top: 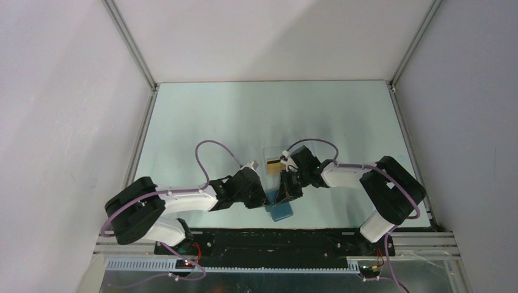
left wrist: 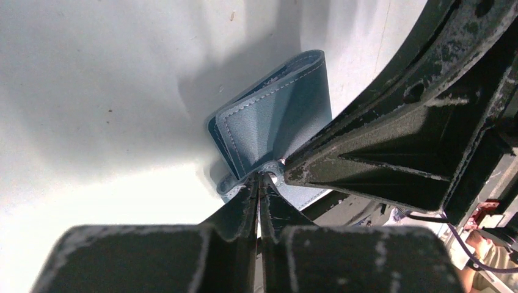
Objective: Put the credit cards into the card holder
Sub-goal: Close the card holder at the center of the board.
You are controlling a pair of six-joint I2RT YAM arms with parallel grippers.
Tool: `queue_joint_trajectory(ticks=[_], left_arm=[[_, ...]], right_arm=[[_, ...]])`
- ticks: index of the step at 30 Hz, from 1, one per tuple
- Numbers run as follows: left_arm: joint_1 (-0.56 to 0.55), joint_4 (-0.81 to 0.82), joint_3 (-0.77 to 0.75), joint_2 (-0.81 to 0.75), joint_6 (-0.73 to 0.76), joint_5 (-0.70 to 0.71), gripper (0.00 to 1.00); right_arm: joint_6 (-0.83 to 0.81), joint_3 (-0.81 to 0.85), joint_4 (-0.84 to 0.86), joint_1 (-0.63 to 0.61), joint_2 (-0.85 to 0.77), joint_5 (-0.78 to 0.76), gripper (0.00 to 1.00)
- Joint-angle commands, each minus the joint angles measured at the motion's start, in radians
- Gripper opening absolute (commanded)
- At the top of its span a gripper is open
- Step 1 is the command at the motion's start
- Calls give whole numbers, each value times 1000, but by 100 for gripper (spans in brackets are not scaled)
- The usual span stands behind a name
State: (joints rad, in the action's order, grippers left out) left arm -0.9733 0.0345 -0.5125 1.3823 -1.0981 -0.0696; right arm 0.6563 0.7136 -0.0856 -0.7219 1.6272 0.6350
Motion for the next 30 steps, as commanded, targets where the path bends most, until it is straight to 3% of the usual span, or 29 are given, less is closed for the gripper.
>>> queue_joint_trajectory(ticks=[1,12,14,15,17,25,30], left_arm=[[-2,-21,-14,-11,4,38,10],[7,-22,-5,-70,-6,40,27],[8,-22,-3,-81,-3,32,27],[8,-22,-2,-86,0,29,27],[8,-22,1,-107,-2,24,27],[9,-142,22,-242,-13,65,27],[11,-154,55,-263,-28,36,20]], right_arm=[[20,-19,-77,5,-54,-34,0],[-4,-19,-131,21,-114,-65,0],[-1,-19,-124,15,-107,-52,6],[3,-19,-121,12,-102,-49,16],[9,-19,-111,4,-93,-42,25],[34,-19,-72,-14,-79,-21,35],[43,-19,-56,-19,-80,-17,39]])
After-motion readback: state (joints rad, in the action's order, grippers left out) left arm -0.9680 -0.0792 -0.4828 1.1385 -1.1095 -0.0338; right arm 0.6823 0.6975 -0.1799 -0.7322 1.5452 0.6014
